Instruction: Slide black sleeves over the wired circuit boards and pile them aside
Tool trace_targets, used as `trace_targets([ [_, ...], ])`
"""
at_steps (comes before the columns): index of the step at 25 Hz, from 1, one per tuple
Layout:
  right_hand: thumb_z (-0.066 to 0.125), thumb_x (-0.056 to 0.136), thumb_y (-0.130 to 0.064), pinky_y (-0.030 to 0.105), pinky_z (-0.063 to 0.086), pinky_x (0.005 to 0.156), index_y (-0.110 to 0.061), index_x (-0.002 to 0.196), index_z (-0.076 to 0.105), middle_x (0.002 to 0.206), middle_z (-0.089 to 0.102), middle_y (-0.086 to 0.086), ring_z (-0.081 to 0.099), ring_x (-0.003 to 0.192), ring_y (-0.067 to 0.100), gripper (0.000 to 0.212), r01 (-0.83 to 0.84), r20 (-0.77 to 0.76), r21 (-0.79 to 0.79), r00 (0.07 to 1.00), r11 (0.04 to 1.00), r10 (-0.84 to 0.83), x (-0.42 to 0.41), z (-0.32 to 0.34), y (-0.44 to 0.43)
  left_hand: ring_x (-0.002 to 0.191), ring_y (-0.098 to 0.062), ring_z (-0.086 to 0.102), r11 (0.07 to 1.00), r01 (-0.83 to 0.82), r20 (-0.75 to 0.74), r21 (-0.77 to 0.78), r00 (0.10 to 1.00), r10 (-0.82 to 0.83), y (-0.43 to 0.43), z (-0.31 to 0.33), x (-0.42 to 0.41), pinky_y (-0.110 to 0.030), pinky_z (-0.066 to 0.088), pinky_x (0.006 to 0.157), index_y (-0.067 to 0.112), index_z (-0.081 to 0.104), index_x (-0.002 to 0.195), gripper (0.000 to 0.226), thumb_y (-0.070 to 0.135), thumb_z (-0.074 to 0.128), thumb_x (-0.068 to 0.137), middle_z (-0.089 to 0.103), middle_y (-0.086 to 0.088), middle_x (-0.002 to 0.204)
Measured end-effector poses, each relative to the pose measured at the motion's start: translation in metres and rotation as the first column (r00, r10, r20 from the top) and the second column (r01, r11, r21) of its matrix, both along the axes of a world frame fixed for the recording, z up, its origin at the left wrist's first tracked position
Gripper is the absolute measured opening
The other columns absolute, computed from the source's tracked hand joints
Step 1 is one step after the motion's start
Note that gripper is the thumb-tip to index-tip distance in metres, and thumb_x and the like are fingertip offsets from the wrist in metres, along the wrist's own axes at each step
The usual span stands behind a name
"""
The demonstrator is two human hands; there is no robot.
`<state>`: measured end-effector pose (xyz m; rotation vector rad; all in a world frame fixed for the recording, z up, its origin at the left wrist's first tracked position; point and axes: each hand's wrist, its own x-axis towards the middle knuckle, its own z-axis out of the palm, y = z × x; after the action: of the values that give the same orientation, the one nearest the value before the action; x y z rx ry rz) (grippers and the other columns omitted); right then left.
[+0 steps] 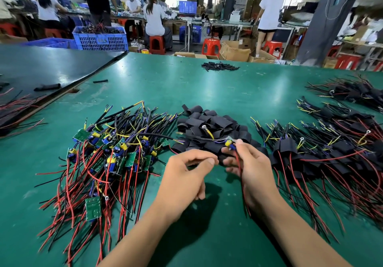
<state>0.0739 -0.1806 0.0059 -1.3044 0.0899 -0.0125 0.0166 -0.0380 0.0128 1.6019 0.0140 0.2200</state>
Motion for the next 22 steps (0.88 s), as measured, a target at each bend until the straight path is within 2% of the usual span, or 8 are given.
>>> trace_targets([
  [2, 0.051, 0.104, -0.025, 0.020, 0.047, 0.043, -0.010, 0.092, 0.062, 0.074, 0.074, 0.006, 0.055, 0.045, 0.009, 0.022, 0.059, -0.054, 0.121, 0.997, 0.991, -0.053, 0.004, 0.005, -0.008, 0.034, -0.018, 0.045, 0.997, -0.038, -0.047, -0.073, 0.998, 0.035, 0.005, -0.001, 0.004, -0.019, 0.034, 0.039, 0.017, 0.075, 0.084, 0.015, 0.011, 0.064, 0.093, 0.075, 0.000, 0.083],
  [4, 0.047, 0.104, -0.025, 0.020, 0.048, 0.042, -0.010, 0.095, 0.058, 0.072, 0.072, 0.007, 0.052, 0.043, 0.009, 0.020, 0.024, -0.090, 0.277, 0.996, 0.960, 0.001, 0.007, 0.009, -0.016, 0.039, -0.017, 0.047, 0.994, -0.060, -0.091, -0.093, 0.994, 0.052, 0.006, -0.003, 0.006, -0.022, 0.037, 0.042, 0.015, 0.074, 0.086, 0.012, 0.012, 0.065, 0.093, 0.075, -0.003, 0.086],
  [8, 0.048, 0.100, -0.028, 0.022, 0.047, 0.043, -0.009, 0.094, 0.062, 0.075, 0.069, 0.007, 0.051, 0.045, 0.010, 0.024, -0.270, -0.130, 0.417, 0.927, 0.868, 0.351, 0.001, 0.009, -0.012, 0.052, -0.013, 0.052, 0.989, -0.012, -0.072, -0.144, 0.997, 0.002, 0.005, -0.006, 0.008, -0.022, 0.041, 0.049, 0.027, 0.077, 0.091, 0.007, 0.027, 0.070, 0.092, 0.075, -0.003, 0.086],
  [10, 0.052, 0.097, -0.031, 0.021, 0.047, 0.046, -0.008, 0.100, 0.068, 0.076, 0.068, 0.005, 0.051, 0.048, 0.010, 0.029, -0.447, -0.157, 0.384, 0.830, 0.808, 0.535, -0.004, 0.006, -0.006, 0.055, -0.011, 0.051, 0.987, 0.041, -0.050, -0.157, 0.998, -0.049, 0.003, -0.005, 0.007, -0.022, 0.041, 0.051, 0.035, 0.076, 0.095, 0.009, 0.038, 0.070, 0.089, 0.071, 0.002, 0.078],
  [13, 0.053, 0.097, -0.035, 0.017, 0.047, 0.049, -0.018, 0.103, 0.078, 0.077, 0.068, 0.002, 0.053, 0.051, 0.008, 0.031, -0.631, -0.157, 0.284, 0.712, 0.722, 0.685, -0.010, 0.003, -0.001, 0.055, -0.010, 0.048, 0.991, 0.051, -0.015, -0.120, 0.998, -0.053, 0.003, -0.006, 0.007, -0.020, 0.038, 0.052, 0.028, 0.077, 0.095, 0.015, 0.038, 0.068, 0.089, 0.061, 0.007, 0.063],
  [16, 0.059, 0.088, -0.049, 0.018, 0.042, 0.043, -0.018, 0.097, 0.079, 0.081, 0.069, 0.005, 0.052, 0.048, 0.009, 0.038, -0.621, -0.228, 0.240, 0.711, 0.746, 0.665, -0.010, 0.004, -0.002, 0.057, -0.010, 0.057, 0.996, -0.040, 0.025, 0.085, 0.999, 0.038, 0.012, -0.006, 0.010, -0.023, 0.046, 0.054, 0.027, 0.076, 0.090, 0.013, 0.028, 0.065, 0.096, 0.071, -0.001, 0.068],
  [18, 0.057, 0.086, -0.059, 0.019, 0.040, 0.041, -0.016, 0.106, 0.077, 0.089, 0.070, 0.005, 0.053, 0.050, 0.010, 0.051, -0.645, -0.246, 0.210, 0.693, 0.735, 0.678, -0.007, 0.004, -0.007, 0.057, -0.013, 0.063, 0.975, -0.155, 0.035, 0.161, 0.988, 0.151, 0.020, -0.005, 0.013, -0.026, 0.052, 0.054, 0.024, 0.075, 0.084, 0.016, 0.024, 0.064, 0.095, 0.073, -0.005, 0.070],
  [22, 0.070, 0.079, -0.035, 0.020, 0.042, 0.041, -0.007, 0.108, 0.070, 0.091, 0.072, 0.010, 0.053, 0.048, 0.011, 0.040, -0.631, -0.201, 0.009, 0.759, 0.776, 0.620, -0.007, 0.002, -0.009, 0.057, -0.024, 0.067, 0.968, -0.177, -0.126, -0.178, 0.980, 0.156, 0.028, 0.000, 0.017, -0.030, 0.056, 0.053, 0.010, 0.069, 0.085, 0.013, 0.014, 0.063, 0.096, 0.071, -0.010, 0.073],
])
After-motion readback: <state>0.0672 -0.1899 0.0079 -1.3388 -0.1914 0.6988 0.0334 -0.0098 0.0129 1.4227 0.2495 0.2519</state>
